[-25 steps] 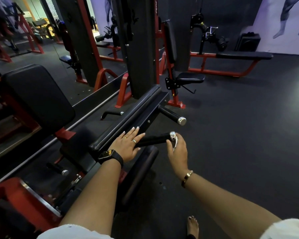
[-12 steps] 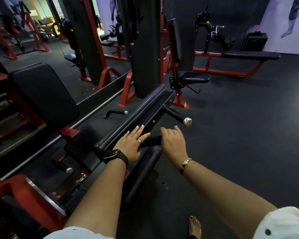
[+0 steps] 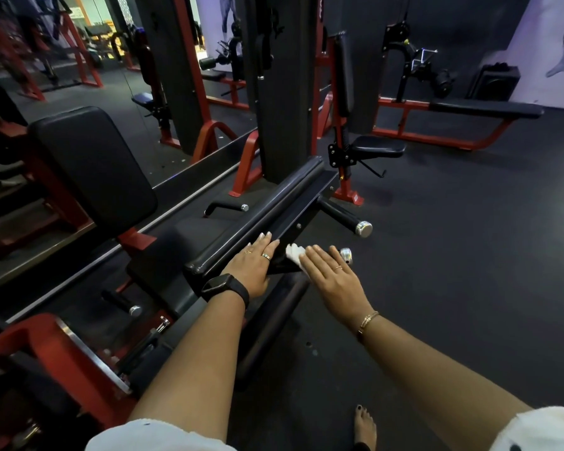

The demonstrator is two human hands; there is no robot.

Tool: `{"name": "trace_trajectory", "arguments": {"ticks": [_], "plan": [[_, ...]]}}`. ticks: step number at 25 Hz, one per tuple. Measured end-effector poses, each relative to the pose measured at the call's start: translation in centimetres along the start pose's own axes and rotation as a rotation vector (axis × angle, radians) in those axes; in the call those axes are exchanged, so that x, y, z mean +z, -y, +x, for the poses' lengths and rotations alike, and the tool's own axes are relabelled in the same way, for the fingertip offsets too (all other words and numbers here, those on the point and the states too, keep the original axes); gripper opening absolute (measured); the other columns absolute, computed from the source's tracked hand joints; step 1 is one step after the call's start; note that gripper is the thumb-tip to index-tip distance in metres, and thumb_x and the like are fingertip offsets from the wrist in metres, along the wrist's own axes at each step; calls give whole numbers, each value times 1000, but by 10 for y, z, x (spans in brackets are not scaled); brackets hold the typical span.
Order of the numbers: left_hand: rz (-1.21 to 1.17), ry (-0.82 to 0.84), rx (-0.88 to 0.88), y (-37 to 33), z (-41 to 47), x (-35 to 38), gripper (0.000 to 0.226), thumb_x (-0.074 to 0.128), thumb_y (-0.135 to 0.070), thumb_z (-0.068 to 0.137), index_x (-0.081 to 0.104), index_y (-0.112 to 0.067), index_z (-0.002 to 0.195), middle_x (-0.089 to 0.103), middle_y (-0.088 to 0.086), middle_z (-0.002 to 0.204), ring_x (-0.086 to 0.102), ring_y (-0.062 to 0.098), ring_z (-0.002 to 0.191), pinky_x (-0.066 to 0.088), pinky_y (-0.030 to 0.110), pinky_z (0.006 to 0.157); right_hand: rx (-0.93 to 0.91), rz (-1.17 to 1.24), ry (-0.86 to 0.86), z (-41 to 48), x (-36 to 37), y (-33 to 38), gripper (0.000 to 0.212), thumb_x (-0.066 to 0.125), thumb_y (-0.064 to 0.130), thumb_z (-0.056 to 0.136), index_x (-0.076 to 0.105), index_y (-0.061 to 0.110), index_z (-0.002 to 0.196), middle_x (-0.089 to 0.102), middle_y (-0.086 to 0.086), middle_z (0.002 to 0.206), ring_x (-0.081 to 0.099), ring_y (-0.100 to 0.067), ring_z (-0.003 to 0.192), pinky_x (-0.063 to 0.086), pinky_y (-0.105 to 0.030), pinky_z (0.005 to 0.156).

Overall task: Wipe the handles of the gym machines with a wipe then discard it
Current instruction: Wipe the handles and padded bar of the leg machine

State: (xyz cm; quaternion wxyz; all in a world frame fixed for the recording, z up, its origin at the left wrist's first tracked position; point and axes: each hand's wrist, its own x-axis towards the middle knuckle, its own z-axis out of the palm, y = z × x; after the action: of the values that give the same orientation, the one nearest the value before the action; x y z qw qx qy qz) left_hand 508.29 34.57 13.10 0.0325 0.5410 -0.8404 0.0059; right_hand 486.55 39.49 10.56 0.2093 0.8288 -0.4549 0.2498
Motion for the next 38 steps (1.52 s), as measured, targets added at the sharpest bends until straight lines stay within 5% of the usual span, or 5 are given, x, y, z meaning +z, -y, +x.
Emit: {"name": "trace_trajectory", "arguments": {"ticks": [12, 20, 25, 29, 38], "plan": [[-37, -15, 3, -1, 0, -4, 82, 59, -28, 91, 7, -17, 153, 4, 3, 161, 2, 15, 148, 6, 30, 118, -448, -171, 174, 12, 1, -18, 49, 39, 17, 93, 43, 18, 142, 35, 4, 151, 31, -20, 139, 21, -44, 116], [-106, -9, -17, 2, 2, -1, 85, 64, -28, 88, 10, -21, 153, 7, 0, 161, 5, 13, 147, 5, 29, 118, 199, -36, -78, -36, -26, -34, 54, 62, 0, 84, 50, 11, 136, 44, -7, 144, 35, -24, 138, 23, -50, 114], [-84, -7, -18, 0, 1, -3, 84, 63, -27, 88, 10, -20, 153, 7, 0, 161, 6, 14, 147, 5, 30, 118, 298, 46, 143, 25, -21, 13, 43, 34, 15, 93, 56, 4, 129, 57, -15, 131, 47, -27, 129, 13, -51, 115], [-94, -27, -17, -1, -1, -6, 82, 62, -22, 88, 12, -19, 152, 9, 0, 160, 8, 13, 147, 8, 30, 118, 117, 115, 418, 54, -5, 41, 49, 36, 16, 98, 28, 9, 147, 32, -12, 152, 22, -22, 143, -2, -42, 117], [-46, -32, 2, 0, 1, -2, 83, 61, -28, 90, 8, -18, 153, 5, 2, 161, 5, 16, 148, 7, 31, 119, 525, 66, -19, 15, -26, -13, 22, 64, 12, 86, 69, 10, 107, 70, -7, 106, 63, -30, 107, 43, -50, 98]]}}
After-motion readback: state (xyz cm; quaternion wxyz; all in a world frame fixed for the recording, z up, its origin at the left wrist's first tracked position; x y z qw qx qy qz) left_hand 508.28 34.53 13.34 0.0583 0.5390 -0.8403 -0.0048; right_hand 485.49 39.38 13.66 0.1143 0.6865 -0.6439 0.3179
